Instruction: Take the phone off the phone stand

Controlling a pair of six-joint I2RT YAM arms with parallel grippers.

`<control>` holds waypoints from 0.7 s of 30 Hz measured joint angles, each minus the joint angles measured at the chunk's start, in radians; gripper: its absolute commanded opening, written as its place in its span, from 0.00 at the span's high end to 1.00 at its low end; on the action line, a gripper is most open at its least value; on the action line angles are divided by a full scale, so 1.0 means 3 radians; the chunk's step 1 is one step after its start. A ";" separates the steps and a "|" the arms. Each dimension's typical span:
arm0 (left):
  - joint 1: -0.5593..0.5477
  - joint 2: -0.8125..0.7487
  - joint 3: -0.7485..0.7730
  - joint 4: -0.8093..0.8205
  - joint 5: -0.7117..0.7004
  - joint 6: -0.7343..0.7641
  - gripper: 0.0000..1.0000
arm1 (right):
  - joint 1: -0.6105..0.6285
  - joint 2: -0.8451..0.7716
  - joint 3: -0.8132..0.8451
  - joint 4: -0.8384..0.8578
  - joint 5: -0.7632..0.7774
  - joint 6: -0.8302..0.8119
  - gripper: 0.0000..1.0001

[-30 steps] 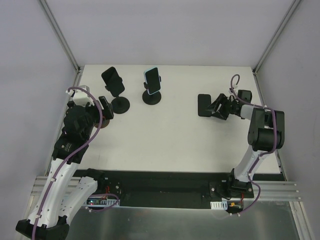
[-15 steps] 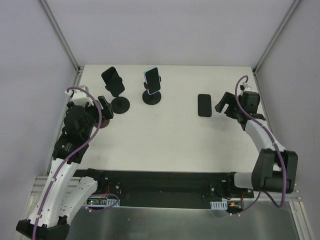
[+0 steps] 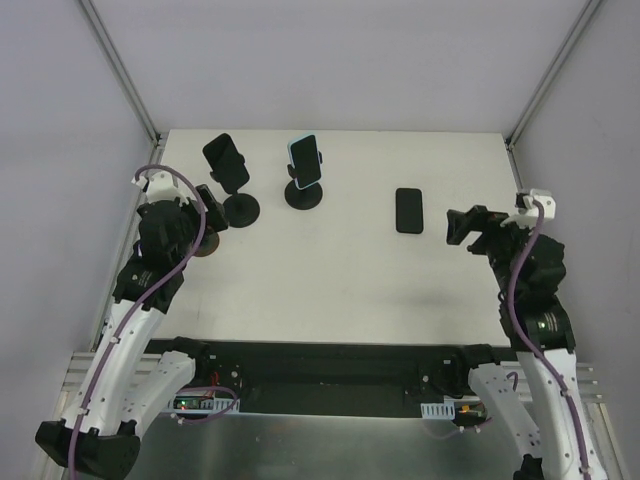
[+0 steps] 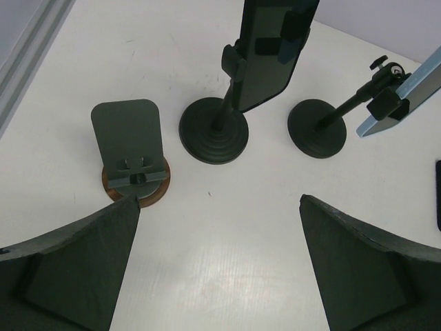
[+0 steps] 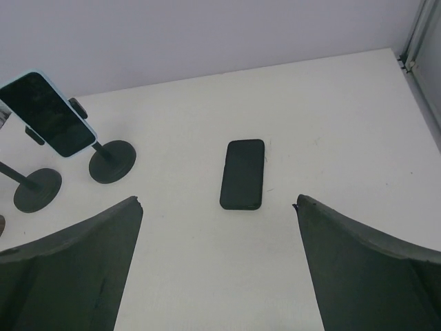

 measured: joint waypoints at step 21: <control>-0.0446 0.1408 0.1185 -0.0079 -0.1244 -0.0221 0.01 | 0.0656 -0.1876 -0.0765 -0.0412 0.1108 -0.0814 0.04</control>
